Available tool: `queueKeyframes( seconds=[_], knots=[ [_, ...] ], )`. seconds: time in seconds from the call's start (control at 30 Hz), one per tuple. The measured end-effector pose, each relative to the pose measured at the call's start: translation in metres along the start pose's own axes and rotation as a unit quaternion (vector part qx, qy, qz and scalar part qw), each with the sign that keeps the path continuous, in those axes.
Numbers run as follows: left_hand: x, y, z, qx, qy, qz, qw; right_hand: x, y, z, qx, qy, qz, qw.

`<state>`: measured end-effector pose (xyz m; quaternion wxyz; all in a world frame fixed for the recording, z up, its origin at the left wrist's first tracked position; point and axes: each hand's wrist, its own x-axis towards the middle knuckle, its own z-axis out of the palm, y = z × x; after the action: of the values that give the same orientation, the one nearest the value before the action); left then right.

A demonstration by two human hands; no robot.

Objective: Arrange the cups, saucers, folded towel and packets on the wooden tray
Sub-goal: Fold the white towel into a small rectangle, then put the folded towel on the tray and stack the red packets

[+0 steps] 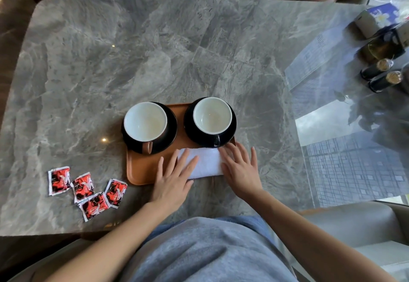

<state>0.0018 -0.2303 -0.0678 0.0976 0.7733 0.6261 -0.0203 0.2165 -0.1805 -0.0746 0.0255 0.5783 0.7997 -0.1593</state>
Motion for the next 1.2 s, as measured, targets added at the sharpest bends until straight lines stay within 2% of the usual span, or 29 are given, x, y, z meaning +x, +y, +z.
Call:
queueKeyframes(
  seconds=[0.17,0.33,0.53,0.83,1.0,1.2],
  knots=[
    [-0.005,-0.002,0.004,-0.024,0.007,-0.025,0.999,-0.011,0.002,0.006,0.076,0.048,0.011,0.996],
    [0.000,-0.002,0.003,-0.029,0.005,-0.025,0.999,-0.016,0.018,0.007,0.061,0.104,-0.011,0.993],
    [0.001,0.000,0.004,-0.019,-0.026,-0.016,0.999,-0.008,0.022,0.004,0.071,0.090,-0.002,0.993],
    [-0.002,-0.004,0.001,-0.022,-0.013,0.005,1.000,-0.016,0.018,0.004,0.097,0.087,0.009,0.991],
    [-0.014,-0.009,-0.002,-0.005,-0.001,0.014,1.000,-0.023,0.006,-0.002,0.056,0.097,-0.050,0.992],
    [-0.038,-0.033,-0.003,-0.029,-0.013,0.002,0.999,-0.015,-0.023,-0.010,0.044,0.054,-0.155,0.986]
  ],
)
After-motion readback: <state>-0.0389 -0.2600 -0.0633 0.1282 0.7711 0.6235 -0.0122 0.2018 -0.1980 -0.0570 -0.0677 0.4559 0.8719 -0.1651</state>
